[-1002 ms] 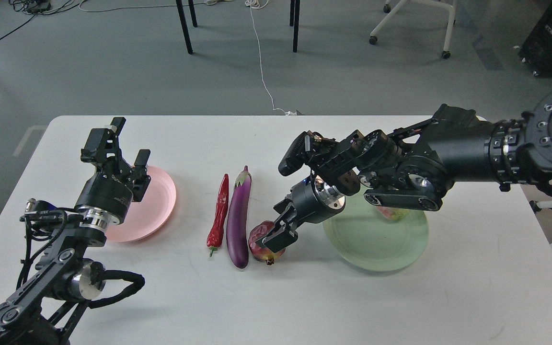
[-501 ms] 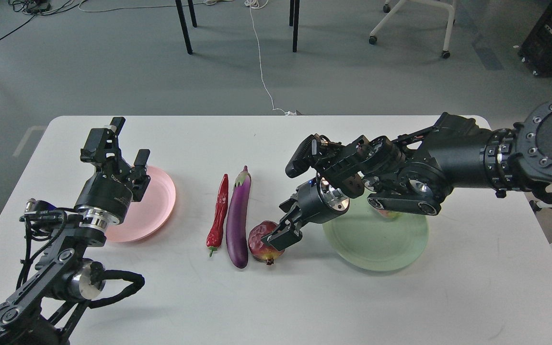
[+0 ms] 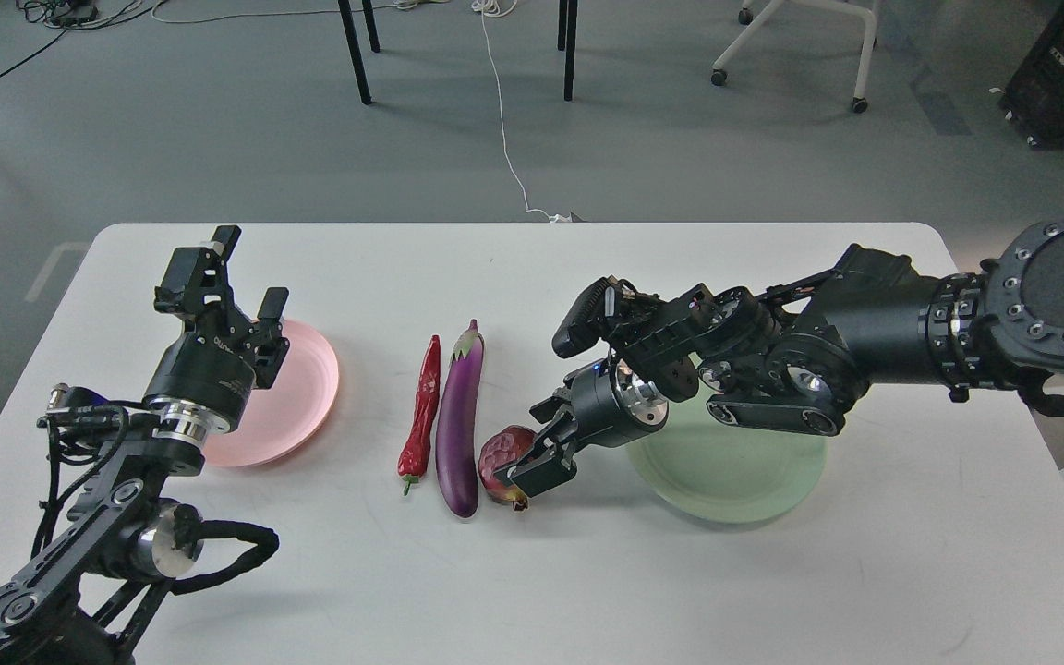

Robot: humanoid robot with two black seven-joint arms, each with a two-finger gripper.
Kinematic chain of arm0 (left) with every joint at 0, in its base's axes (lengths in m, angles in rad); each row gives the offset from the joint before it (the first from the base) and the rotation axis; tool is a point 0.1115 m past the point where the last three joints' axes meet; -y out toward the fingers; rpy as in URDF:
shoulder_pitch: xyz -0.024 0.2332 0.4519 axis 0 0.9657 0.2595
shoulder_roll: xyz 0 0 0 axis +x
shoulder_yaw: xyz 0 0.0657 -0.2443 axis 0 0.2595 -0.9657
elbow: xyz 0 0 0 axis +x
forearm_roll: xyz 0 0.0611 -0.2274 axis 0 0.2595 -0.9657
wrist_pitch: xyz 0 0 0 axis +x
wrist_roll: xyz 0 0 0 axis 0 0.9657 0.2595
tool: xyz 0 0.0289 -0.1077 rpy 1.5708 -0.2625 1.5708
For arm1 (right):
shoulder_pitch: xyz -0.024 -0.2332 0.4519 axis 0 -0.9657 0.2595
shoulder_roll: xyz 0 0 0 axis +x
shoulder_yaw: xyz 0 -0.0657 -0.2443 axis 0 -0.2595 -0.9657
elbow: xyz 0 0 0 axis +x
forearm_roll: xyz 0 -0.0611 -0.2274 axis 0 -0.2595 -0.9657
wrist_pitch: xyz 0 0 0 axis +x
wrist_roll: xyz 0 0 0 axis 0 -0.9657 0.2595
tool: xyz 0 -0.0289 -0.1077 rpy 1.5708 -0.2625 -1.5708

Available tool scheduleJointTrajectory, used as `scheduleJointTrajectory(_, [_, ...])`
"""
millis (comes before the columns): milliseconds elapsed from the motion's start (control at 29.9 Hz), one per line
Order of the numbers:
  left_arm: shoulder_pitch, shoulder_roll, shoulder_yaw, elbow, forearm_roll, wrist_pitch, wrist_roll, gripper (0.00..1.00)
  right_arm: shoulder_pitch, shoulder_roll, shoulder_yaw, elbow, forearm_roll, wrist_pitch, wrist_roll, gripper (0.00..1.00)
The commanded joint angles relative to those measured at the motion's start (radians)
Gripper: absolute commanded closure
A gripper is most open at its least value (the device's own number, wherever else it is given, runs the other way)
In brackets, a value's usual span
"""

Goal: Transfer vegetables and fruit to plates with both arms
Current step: 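Grasp the red apple with the right gripper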

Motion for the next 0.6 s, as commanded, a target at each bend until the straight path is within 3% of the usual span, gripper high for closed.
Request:
scheduleJointTrajectory(0, [0.002,0.0,-0.001,0.0,0.0,0.0,0.0,0.02,-0.014,0.0,0.0,0.0,0.021,-0.005,0.0,0.04])
scheduleJointTrajectory(267, [0.002,-0.002,-0.001,0.0,0.0,0.0,0.0,0.02,-0.039,0.0,-0.012,-0.002,0.027,-0.071,0.0,0.09])
scheduleJointTrajectory(568, [0.003,0.001,-0.001,0.0,0.0,0.0,0.0,0.02,-0.037,0.0,-0.034,-0.012,0.024,-0.073,0.0,0.52])
